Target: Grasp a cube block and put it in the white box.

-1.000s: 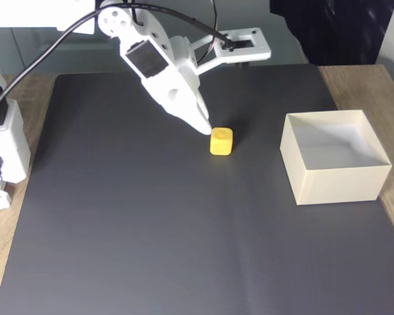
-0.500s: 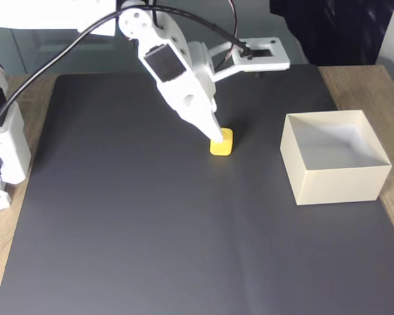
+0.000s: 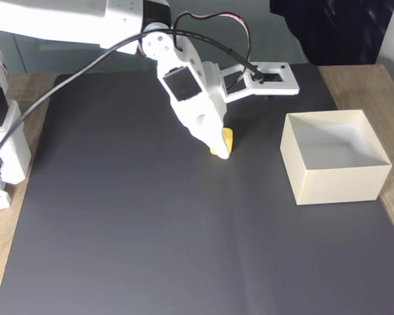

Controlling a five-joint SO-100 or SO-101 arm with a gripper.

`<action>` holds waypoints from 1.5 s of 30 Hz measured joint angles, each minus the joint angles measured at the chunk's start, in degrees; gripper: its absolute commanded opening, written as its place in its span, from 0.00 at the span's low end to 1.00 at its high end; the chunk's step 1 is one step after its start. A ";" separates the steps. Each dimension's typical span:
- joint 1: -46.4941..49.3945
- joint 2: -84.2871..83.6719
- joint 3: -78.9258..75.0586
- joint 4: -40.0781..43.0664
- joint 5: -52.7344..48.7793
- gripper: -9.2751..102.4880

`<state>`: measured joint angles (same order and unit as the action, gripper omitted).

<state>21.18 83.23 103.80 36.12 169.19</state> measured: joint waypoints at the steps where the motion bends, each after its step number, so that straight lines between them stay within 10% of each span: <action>1: -0.26 -0.53 -0.26 -0.18 0.00 0.33; 35: -5.45 -7.91 -1.76 -4.57 -0.53 0.28; 45: -6.59 -8.09 -1.76 -4.92 1.93 0.10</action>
<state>14.59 75.15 102.04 31.20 171.12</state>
